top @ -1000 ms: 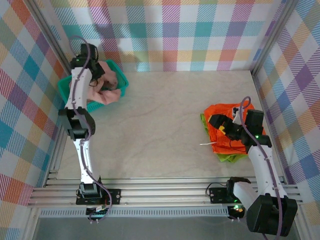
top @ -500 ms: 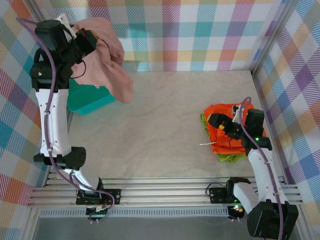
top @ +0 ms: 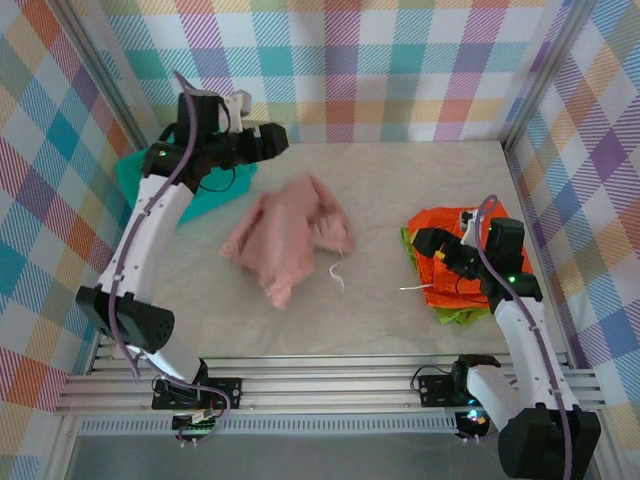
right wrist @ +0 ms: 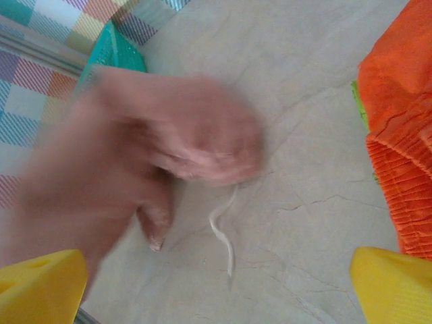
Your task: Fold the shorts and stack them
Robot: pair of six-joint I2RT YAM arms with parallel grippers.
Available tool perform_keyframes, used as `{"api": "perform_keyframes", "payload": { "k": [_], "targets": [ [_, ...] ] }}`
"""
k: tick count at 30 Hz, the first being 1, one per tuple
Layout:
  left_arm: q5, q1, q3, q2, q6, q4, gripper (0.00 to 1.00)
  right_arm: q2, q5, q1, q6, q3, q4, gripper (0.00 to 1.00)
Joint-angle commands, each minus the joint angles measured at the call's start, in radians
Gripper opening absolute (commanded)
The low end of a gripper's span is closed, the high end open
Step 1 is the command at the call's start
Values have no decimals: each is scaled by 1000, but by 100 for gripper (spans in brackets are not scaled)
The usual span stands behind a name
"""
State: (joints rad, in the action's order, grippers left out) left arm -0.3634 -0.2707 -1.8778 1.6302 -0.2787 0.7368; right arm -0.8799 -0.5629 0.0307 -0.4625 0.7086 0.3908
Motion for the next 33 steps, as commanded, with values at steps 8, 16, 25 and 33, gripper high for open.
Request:
{"api": "perform_keyframes", "payload": {
  "k": [8, 16, 25, 33],
  "targets": [
    [271, -153, 438, -309, 31, -43, 100, -130, 247, -248, -71, 66, 5, 99],
    [350, -260, 944, -570, -279, -138, 95, -318, 317, -372, -235, 104, -137, 99],
    [333, -418, 1277, -680, -687, -204, 85, -320, 381, -380, -274, 107, -165, 99],
    [170, -473, 1356, -512, -886, -411, 73, -287, 392, -380, -281, 74, -161, 100]
  ]
}}
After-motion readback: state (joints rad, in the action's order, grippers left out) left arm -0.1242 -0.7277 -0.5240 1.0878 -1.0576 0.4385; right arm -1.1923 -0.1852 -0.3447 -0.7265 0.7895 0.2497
